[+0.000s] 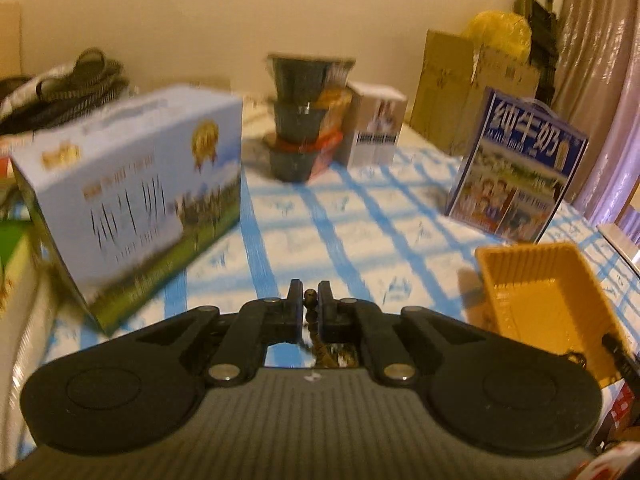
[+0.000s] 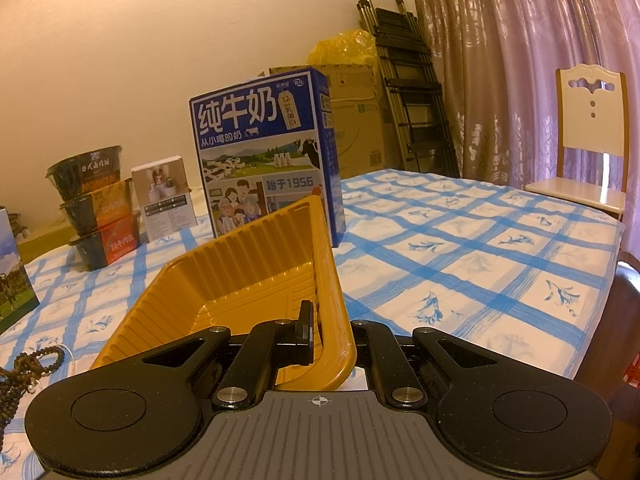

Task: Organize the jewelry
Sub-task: 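Reach the left tool to the dark bead pile and grasp a bracelet, then carry the dark bead bracelet into the orange tray and release it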

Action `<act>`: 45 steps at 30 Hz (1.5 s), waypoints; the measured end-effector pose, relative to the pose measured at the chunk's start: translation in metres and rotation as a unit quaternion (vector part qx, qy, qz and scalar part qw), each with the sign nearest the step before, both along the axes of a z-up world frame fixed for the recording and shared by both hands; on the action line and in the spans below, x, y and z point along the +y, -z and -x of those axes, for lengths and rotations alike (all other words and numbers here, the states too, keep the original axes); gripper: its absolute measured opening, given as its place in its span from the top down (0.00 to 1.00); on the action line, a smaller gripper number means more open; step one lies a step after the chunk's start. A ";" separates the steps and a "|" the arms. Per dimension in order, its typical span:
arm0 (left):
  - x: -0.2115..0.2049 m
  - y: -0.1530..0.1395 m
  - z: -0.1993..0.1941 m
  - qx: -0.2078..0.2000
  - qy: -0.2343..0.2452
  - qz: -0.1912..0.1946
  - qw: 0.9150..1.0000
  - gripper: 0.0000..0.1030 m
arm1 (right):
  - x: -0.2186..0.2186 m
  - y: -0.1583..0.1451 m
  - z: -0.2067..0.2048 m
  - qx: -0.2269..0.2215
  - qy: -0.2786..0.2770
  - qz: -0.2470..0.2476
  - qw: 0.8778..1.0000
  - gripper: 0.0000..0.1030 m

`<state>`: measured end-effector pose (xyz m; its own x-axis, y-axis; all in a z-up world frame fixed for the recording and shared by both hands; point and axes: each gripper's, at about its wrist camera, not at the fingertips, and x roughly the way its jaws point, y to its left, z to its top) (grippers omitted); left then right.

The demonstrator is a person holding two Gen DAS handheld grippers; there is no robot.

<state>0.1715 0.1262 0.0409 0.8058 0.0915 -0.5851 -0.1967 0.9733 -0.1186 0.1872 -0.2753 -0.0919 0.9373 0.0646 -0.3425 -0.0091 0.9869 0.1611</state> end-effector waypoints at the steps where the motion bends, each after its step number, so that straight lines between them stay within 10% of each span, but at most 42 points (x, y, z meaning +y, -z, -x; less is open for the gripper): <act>1: -0.001 -0.005 0.000 -0.004 0.002 -0.003 1.000 0.95 | 0.000 0.000 0.000 0.000 0.000 0.000 1.000 0.93; 24: -0.040 -0.100 0.021 -0.084 0.085 -0.009 0.993 0.95 | 0.003 -0.003 -0.001 -0.005 -0.001 -0.001 1.000 0.94; 45: -0.150 -0.097 -0.021 -0.110 0.227 0.076 0.965 0.95 | 0.016 -0.009 -0.002 -0.010 -0.007 0.012 1.000 0.94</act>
